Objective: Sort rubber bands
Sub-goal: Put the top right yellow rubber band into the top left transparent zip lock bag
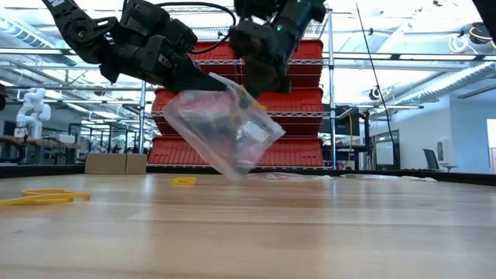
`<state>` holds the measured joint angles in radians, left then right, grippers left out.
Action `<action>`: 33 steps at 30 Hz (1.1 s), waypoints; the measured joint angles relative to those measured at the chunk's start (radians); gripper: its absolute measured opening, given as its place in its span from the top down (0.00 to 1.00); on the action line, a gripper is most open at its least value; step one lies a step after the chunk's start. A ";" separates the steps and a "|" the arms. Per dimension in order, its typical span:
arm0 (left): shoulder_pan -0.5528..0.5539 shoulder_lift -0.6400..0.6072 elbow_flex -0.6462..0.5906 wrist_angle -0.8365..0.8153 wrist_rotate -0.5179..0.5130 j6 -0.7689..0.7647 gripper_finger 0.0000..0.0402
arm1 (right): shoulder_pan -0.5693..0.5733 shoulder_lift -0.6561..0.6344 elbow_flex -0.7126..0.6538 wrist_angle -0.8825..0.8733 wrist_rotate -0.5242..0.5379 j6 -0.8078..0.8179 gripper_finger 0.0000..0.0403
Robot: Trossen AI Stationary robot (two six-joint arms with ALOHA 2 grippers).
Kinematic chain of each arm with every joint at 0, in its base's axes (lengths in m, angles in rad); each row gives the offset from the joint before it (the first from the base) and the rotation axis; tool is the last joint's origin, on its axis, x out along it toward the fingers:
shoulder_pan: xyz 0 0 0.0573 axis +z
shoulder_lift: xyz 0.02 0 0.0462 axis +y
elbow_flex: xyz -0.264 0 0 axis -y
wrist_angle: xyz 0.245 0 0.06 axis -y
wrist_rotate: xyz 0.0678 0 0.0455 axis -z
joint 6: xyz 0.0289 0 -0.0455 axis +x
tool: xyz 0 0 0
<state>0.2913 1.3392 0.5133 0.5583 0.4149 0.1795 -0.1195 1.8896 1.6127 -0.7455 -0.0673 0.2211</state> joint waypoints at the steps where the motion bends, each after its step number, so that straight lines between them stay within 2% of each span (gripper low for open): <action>1: 0.000 0.000 0.000 0.000 0.000 0.000 1.00 | 0.000 0.014 0.000 0.004 -0.016 0.000 1.00; 7: 0.000 0.000 0.000 -0.001 0.000 0.000 1.00 | 0.005 0.052 0.000 0.026 -0.088 -0.004 1.00; 14: 0.000 0.000 0.000 0.001 0.000 0.000 1.00 | 0.010 0.004 0.000 0.079 -0.089 -0.005 1.00; 21: -0.010 0.000 0.000 0.000 0.000 -0.008 1.00 | -0.008 0.037 0.000 0.089 -0.091 -0.023 0.98; 25: -0.013 0.000 0.000 0.005 0.001 -0.007 1.00 | -0.015 0.042 0.000 0.077 -0.096 -0.024 0.91; 33: -0.013 0.000 0.000 0.008 0.003 0.001 1.00 | -0.018 -0.020 0.000 0.071 -0.089 -0.011 0.70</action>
<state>0.2779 1.3388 0.5133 0.5666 0.4183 0.1802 -0.1375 1.8700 1.6123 -0.6743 -0.1562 0.2100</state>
